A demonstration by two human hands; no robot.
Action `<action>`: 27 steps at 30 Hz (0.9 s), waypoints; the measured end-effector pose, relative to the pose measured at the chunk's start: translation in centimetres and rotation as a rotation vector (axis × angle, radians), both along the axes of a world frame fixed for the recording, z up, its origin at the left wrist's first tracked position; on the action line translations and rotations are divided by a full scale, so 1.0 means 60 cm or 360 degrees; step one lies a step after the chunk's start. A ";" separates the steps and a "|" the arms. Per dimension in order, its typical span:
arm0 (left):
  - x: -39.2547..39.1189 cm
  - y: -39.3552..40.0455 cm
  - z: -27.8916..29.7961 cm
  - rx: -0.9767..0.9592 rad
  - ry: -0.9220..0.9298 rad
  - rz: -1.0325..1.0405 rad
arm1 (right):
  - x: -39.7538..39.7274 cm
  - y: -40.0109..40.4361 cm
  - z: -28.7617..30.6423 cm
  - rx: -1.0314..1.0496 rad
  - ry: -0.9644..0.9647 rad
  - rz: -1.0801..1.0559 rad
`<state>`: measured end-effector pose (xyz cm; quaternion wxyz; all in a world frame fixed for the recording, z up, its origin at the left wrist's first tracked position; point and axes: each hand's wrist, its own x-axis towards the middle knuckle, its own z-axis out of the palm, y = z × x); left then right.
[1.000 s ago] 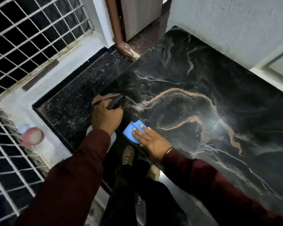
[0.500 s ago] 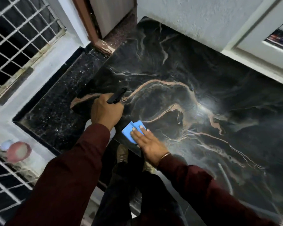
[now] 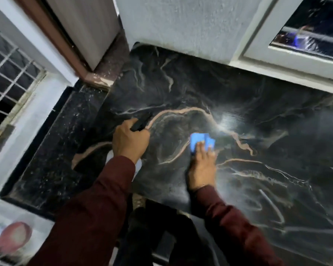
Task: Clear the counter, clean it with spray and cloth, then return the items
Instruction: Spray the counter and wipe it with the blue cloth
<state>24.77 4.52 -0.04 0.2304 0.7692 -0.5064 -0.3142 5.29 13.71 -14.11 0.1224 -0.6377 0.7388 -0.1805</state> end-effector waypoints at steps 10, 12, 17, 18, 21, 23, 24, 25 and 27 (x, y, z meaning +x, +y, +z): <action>0.089 -0.114 -0.003 -0.0064 -0.0055 -0.0155 | 0.079 -0.314 0.015 0.0161 0.0091 0.0352; 0.099 -0.142 -0.008 -0.0056 -0.0052 -0.0180 | -0.040 -0.332 0.020 0.0127 0.0054 -0.0190; 0.101 -0.205 -0.013 -0.0099 0.0023 -0.0266 | -0.122 -0.324 0.036 0.0259 0.0112 -0.0977; 0.101 -0.213 -0.013 -0.0115 0.0023 -0.0284 | -0.082 -0.346 0.038 0.0246 0.0126 -0.0940; 0.100 -0.241 -0.018 -0.0154 0.0019 -0.0317 | 0.099 -0.395 0.010 0.0055 0.0048 -0.0319; 0.099 -0.251 -0.020 -0.0169 0.0000 -0.0322 | 0.232 -0.374 -0.009 0.0029 0.0030 0.0282; 0.094 -0.255 -0.019 -0.0175 -0.0008 -0.0334 | 0.267 -0.350 -0.013 0.0084 0.0032 0.0588; 0.091 -0.256 -0.018 -0.0180 -0.0015 -0.0348 | 0.279 -0.328 -0.010 0.0123 0.0051 0.0834; 0.082 -0.264 -0.013 -0.0187 -0.0020 -0.0387 | 0.207 -0.318 0.001 0.0033 0.0079 0.0856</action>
